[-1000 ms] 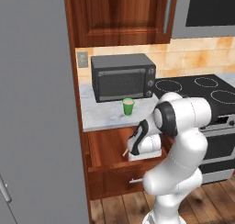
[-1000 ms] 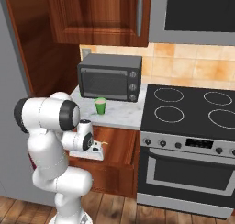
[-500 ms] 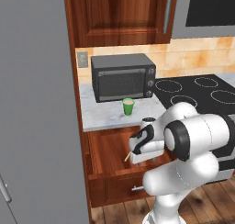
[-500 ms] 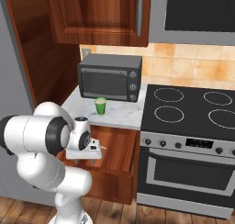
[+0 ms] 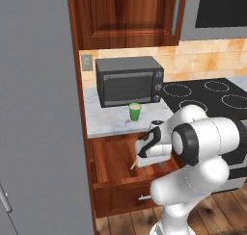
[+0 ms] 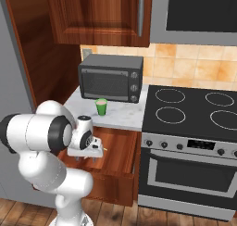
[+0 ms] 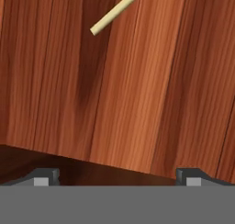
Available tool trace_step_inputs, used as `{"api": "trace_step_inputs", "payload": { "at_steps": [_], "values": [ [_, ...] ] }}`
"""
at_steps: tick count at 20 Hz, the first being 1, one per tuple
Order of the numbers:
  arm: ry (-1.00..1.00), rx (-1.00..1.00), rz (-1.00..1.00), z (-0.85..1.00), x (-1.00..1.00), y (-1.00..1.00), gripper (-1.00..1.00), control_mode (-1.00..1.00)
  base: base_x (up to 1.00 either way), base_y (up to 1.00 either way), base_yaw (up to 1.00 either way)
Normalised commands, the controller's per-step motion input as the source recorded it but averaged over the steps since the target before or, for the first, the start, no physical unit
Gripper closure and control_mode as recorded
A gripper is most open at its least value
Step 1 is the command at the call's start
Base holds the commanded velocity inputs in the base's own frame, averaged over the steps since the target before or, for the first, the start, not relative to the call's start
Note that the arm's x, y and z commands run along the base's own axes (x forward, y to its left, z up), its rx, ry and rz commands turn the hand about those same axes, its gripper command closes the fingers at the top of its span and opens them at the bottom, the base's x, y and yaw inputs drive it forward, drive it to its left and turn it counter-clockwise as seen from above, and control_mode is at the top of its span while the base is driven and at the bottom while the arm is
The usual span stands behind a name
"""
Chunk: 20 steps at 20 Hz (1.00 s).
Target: Pick up the straw from the right drawer and put it inside the smoothie cup.
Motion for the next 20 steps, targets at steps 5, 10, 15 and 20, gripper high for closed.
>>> {"api": "trace_step_inputs", "payload": {
  "at_steps": [5,10,15,20],
  "values": [
    [0.00,0.01,-0.07,0.00,0.47,0.11,-1.00,-1.00,0.00,0.00,0.00],
    [0.00,0.00,-0.07,0.00,0.49,0.11,-1.00,-1.00,0.00,0.00,0.00],
    [-0.01,0.00,-0.04,-0.01,0.37,0.08,-1.00,-1.00,0.00,0.00,0.00],
    [-0.05,0.00,0.00,-0.18,0.22,0.00,-1.00,-1.00,0.00,0.00,0.00]
  ]
}}
